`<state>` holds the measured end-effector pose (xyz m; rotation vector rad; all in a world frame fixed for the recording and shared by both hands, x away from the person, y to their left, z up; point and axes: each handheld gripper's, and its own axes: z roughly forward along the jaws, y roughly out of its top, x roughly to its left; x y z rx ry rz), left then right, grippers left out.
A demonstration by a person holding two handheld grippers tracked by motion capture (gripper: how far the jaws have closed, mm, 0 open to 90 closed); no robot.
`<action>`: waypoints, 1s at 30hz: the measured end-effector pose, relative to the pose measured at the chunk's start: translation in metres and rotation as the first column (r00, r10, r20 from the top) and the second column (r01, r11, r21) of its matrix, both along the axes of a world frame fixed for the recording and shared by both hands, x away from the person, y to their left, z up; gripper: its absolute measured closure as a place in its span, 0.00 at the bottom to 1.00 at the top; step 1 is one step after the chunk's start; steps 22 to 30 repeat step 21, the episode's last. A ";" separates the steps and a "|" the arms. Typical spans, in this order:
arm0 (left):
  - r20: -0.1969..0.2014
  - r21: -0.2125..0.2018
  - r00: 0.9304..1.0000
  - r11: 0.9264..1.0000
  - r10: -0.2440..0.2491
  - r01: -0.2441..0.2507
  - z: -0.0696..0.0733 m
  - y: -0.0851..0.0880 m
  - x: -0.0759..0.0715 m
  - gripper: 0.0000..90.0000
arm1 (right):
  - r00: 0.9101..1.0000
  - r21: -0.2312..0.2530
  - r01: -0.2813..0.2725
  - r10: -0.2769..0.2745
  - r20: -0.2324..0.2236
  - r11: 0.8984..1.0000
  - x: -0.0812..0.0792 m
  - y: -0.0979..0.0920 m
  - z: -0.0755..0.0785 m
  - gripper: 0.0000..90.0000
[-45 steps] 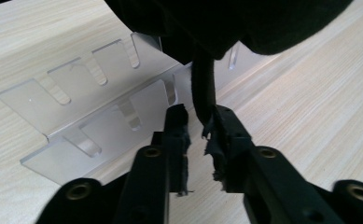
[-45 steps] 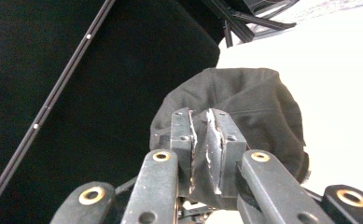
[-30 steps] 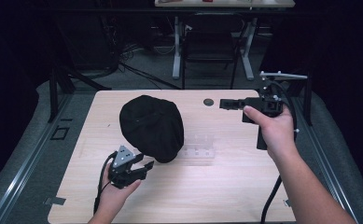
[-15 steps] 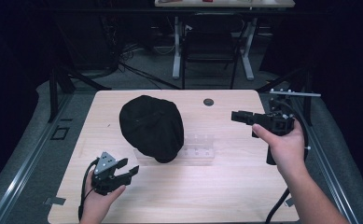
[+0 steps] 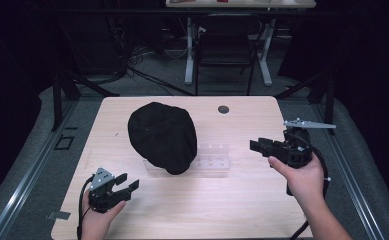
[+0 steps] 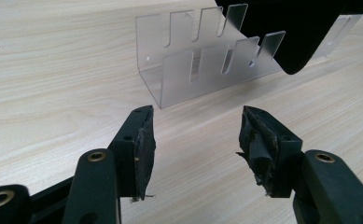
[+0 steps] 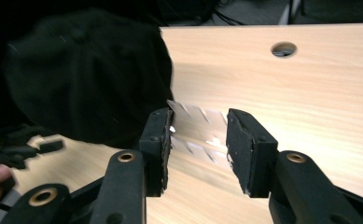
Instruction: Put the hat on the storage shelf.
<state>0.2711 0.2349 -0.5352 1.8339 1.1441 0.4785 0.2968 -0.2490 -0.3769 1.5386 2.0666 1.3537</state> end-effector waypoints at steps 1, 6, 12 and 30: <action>-0.001 0.004 1.000 1.000 -0.004 0.004 -0.001 0.000 0.000 0.50 | 1.000 -0.010 0.002 -0.002 0.004 1.000 -0.002 -0.001 -0.004 0.65; -0.014 0.016 1.000 1.000 -0.026 0.026 -0.005 -0.001 0.001 0.50 | 1.000 -0.081 0.020 -0.018 0.025 0.996 -0.008 -0.003 -0.018 0.65; -0.020 0.041 0.999 0.998 -0.044 0.044 -0.010 -0.006 -0.001 0.50 | 0.999 -0.097 0.038 -0.035 0.032 0.995 -0.015 -0.006 -0.037 0.65; 0.007 0.053 0.999 0.998 -0.046 0.046 -0.008 -0.011 -0.003 0.53 | 0.996 -0.146 0.069 -0.058 0.074 0.987 -0.028 -0.010 -0.067 0.64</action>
